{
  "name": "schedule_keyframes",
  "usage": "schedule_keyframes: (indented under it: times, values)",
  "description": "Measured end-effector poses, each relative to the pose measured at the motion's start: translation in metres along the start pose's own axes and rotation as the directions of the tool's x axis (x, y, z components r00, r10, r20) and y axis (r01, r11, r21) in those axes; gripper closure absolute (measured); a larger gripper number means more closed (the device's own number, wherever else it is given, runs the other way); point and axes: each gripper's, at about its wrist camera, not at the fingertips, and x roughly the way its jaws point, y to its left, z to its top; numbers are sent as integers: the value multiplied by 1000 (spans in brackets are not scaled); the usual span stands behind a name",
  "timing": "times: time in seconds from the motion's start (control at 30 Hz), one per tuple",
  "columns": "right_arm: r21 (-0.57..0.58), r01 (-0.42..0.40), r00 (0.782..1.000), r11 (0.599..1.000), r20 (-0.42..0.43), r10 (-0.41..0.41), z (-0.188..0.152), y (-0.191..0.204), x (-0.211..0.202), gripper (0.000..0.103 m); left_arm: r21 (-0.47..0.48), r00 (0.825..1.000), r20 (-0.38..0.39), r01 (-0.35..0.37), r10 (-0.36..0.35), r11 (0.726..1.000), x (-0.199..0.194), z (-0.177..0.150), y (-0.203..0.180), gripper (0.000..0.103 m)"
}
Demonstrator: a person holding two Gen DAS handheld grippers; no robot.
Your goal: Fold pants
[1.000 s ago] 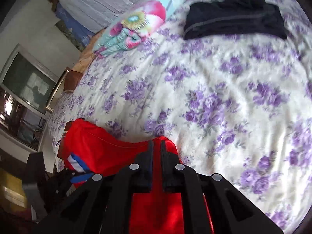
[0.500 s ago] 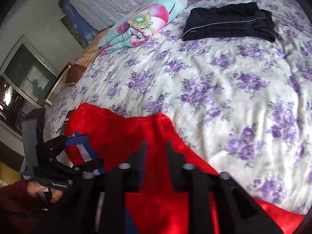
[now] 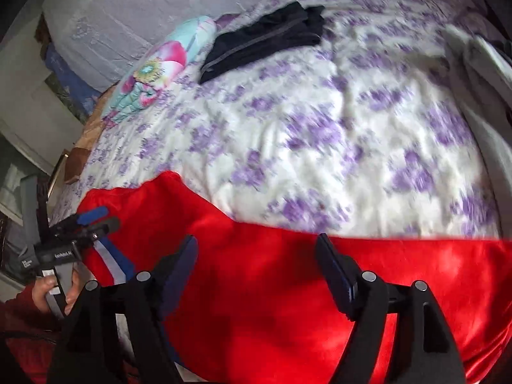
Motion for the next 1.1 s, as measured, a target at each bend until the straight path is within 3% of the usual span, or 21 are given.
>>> schedule_keyframes:
  times: [0.03, 0.07, 0.13, 0.2, 0.3, 0.37, 0.43, 0.5, 0.57, 0.63, 0.67, 0.77, 0.87, 1.0, 1.07, 1.1]
  values:
    - [38, -3, 1000, 999, -24, 4, -9, -12, 10, 26, 18, 998, -52, -23, 23, 1000, 16, 2, -7, 5]
    - [49, -38, 999, 998, 17, 37, -15, -19, 10, 26, 35, 991, -123, -50, 54, 998, 37, 0, -9, 4]
    - [93, -23, 1000, 995, 21, 22, -13, -20, 3, 27, 65, 991, -95, -92, 97, 994, 40, -1, -17, 4]
    - [111, -29, 998, 993, 53, 23, -10, -16, -16, 27, 45, 990, -131, -52, 57, 998, 34, 5, -20, 5]
    - [84, -13, 991, 996, 131, 2, -20, -21, -56, 27, -5, 999, -19, 41, -41, 999, 2, 8, -16, 5]
    - [134, 7, 988, 991, 153, -28, -40, -38, -79, 27, 8, 999, 13, 40, -40, 999, -8, 9, -18, 5]
    - [225, 10, 983, 974, 176, -51, -64, -59, -98, 27, 27, 999, -37, 6, -5, 1000, 3, 4, -19, 5]
    - [319, 0, 976, 948, 206, -69, -90, -78, -114, 27, 33, 984, -166, -61, 66, 998, 36, -9, -13, 4]
    - [392, 13, 975, 920, 197, -98, -107, -95, -118, 27, 49, 990, -119, -73, 78, 996, 35, -19, -13, 4]
    - [466, 30, 978, 884, 171, -123, -115, -114, -111, 27, 36, 986, -143, -79, 83, 996, 37, -16, -14, 4]
    - [496, -5, 974, 868, 199, -108, -118, -122, -108, 27, 7, 989, -136, -65, 66, 998, 34, -12, -12, 5]
    - [572, -105, 963, 814, 262, -60, -112, -144, -93, 27, -71, 995, -59, 72, -76, 995, 14, 0, -14, 5]
    - [603, -151, 950, 784, 309, -55, -104, -160, -81, 28, -35, 989, -15, 144, -145, 989, 3, 15, -37, 5]
    - [600, -106, 953, 793, 288, -91, -102, -166, -77, 58, 90, 987, -70, 151, -145, 984, 24, 25, -86, 5]
    - [599, -124, 952, 791, 296, -75, -105, -170, -78, 65, 174, 983, -174, 83, -52, 981, 58, 15, -104, 4]
    - [601, -129, 952, 789, 297, -70, -106, -170, -79, 69, 218, 988, -151, 46, -13, 975, 64, 7, -107, 4]
